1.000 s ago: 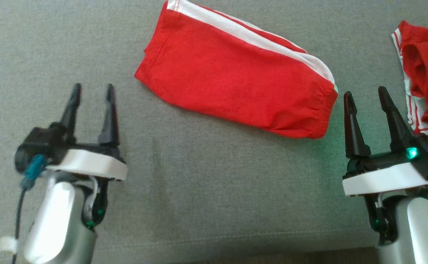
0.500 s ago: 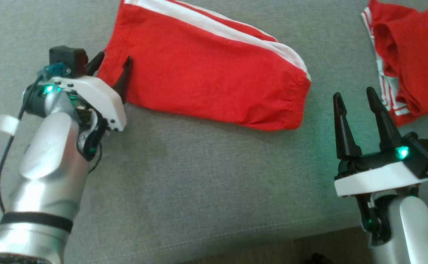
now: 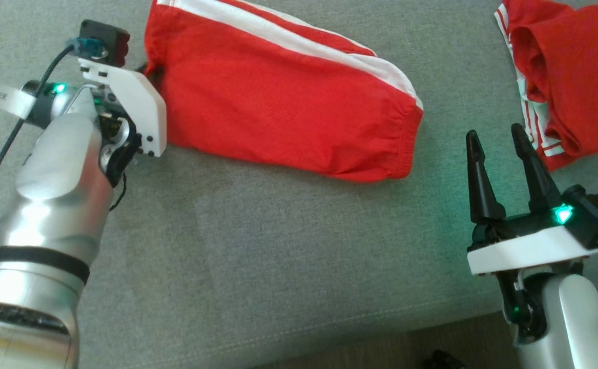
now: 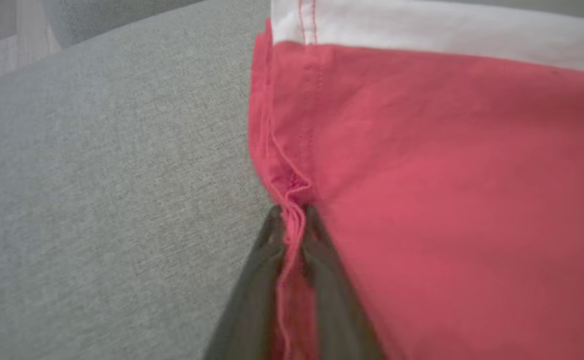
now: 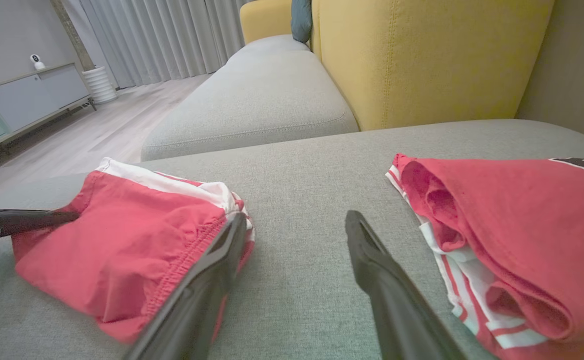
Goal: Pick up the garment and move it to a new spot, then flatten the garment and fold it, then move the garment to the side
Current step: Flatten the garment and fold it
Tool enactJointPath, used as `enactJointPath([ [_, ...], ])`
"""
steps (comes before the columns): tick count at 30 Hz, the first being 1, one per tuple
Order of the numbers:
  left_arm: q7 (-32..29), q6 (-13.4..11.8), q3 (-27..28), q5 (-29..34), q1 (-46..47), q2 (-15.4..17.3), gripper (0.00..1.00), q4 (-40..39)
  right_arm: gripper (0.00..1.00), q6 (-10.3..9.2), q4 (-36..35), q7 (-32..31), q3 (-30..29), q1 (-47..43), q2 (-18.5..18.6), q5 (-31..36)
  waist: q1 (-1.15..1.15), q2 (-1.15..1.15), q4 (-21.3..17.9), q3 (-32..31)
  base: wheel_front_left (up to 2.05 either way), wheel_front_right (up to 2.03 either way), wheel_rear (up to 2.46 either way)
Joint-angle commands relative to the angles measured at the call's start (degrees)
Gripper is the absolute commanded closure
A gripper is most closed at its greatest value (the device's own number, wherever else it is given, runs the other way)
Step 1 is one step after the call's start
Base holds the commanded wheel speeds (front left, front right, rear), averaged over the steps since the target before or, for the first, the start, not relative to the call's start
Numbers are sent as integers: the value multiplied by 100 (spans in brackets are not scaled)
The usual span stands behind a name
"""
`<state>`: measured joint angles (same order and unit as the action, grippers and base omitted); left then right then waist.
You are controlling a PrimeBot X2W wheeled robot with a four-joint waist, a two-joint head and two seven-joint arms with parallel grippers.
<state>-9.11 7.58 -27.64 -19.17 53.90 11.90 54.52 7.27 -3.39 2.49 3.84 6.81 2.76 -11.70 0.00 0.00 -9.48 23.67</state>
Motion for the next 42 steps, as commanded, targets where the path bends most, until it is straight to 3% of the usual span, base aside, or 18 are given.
enactJointPath([
  [1, 14, -11, 27, 31, 2, 227, 100, 87, 0, 22, -179, -24, 138, 95, 12, -41, 0, 0, 10, -7, 0, 0, 0],
  [12, 1037, -289, 301, -338, -786, 118, 100, -227, 0, 22, -234, -256, 2, -163, 12, 9, 0, 0, 380, -379, 0, 0, 0],
  [18, 1210, -559, 448, -620, -1883, 52, 100, -1113, 0, 22, -337, -396, -92, -348, 12, 40, 0, 0, 653, -624, 0, 0, 0],
  [24, 965, -841, 504, -827, -2883, 110, 100, -2285, 0, 22, -444, -530, -109, -438, 12, 80, 0, 0, 729, -754, 0, 0, 0],
  [25, 934, -882, 521, -859, -2992, 125, 90, -2460, 0, 22, -468, -552, -108, -449, 12, 87, 0, 0, 730, -761, 0, 0, 0],
  [26, 903, -927, 529, -872, -3088, 144, 57, -2620, 0, 22, -488, -579, -108, -460, 12, 121, 0, 0, 730, -772, 0, 0, 0],
  [27, 901, -961, 547, -901, -3177, 147, 0, -2784, 0, 22, -513, -602, -117, -470, 12, 184, 0, 0, 732, -786, 0, 0, 0],
  [36, 2174, -1561, 940, -601, -3863, 275, 0, -4201, 0, 22, -773, -772, -180, -465, 12, 600, 0, 0, 816, -1004, 0, 0, 0],
  [42, 2372, -1814, 1100, -307, -4322, 366, 0, -4826, 0, 22, -863, -894, -197, -551, 12, 671, 0, 0, 877, -1213, 0, 0, 0],
])
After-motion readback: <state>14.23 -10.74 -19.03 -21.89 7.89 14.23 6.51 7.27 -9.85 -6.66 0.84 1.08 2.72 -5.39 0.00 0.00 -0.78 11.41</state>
